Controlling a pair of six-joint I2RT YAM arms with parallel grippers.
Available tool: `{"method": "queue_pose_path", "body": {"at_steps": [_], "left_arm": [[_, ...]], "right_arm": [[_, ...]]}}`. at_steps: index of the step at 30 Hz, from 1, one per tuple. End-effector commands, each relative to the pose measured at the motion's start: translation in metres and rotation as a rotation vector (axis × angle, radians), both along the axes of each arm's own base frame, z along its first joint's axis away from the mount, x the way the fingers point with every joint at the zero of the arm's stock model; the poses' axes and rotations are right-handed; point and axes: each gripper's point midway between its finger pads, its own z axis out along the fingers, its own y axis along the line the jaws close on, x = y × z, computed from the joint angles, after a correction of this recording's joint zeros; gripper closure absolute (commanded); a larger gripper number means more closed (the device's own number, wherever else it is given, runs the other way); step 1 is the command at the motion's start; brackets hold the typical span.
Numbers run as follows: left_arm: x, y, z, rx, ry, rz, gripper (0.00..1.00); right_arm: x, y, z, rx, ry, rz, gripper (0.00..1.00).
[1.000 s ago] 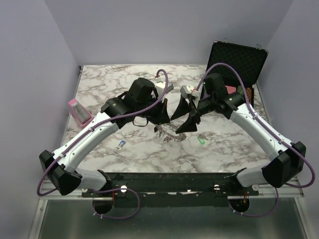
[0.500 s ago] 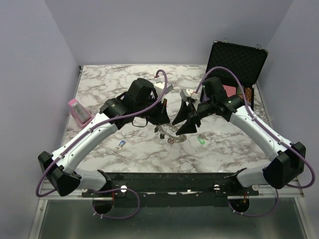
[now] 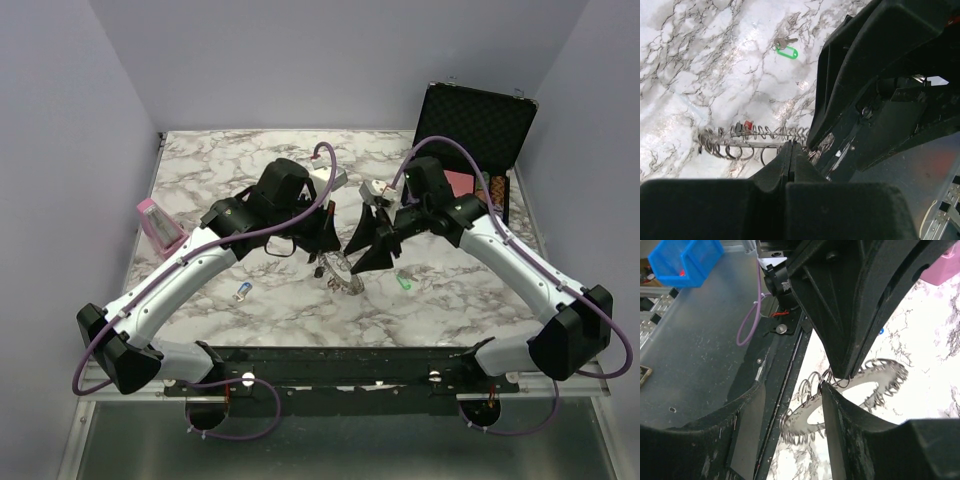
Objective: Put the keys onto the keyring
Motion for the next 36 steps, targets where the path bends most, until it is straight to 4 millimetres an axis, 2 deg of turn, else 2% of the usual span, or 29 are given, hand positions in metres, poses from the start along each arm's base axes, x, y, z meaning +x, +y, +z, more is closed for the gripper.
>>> {"method": "queue_pose_path", "body": {"at_steps": [1,7,10,15,18,22,26,31,36], "left_arm": [[-0.001,-0.006,0.008,-0.037,-0.011,-0.026,1.0],[-0.001,-0.007,0.005,-0.035,-0.005,-0.027,1.0],[-0.001,-0.007,0.005,-0.034,-0.006,-0.025,1.0],[0.0,-0.005,0.0,-0.023,0.001,-0.018,1.0],[0.0,-0.002,-0.007,-0.022,0.029,0.011,1.0],[0.004,0.006,-0.016,-0.031,0.071,0.102,1.0],[0.02,0.019,-0.034,0.002,0.084,0.251,1.0],[0.048,0.03,-0.058,0.067,0.092,0.373,1.0],[0.078,0.03,-0.095,0.14,0.131,0.394,1.0]], "right_arm": [[-0.017,0.003,0.007,0.037,0.034,0.065,0.47],[-0.019,0.002,0.003,0.036,0.05,0.064,0.53],[-0.02,0.003,0.001,0.035,0.06,0.067,0.61],[-0.021,0.001,0.008,0.042,0.045,0.06,0.61],[-0.013,-0.004,0.014,0.032,0.014,0.0,0.53],[-0.008,-0.016,0.014,0.053,0.017,-0.064,0.32],[-0.005,-0.025,-0.005,0.038,0.019,-0.128,0.26],[0.014,-0.046,-0.029,0.028,0.042,-0.271,0.21],[0.024,-0.068,-0.061,0.016,0.037,-0.38,0.19]]}}
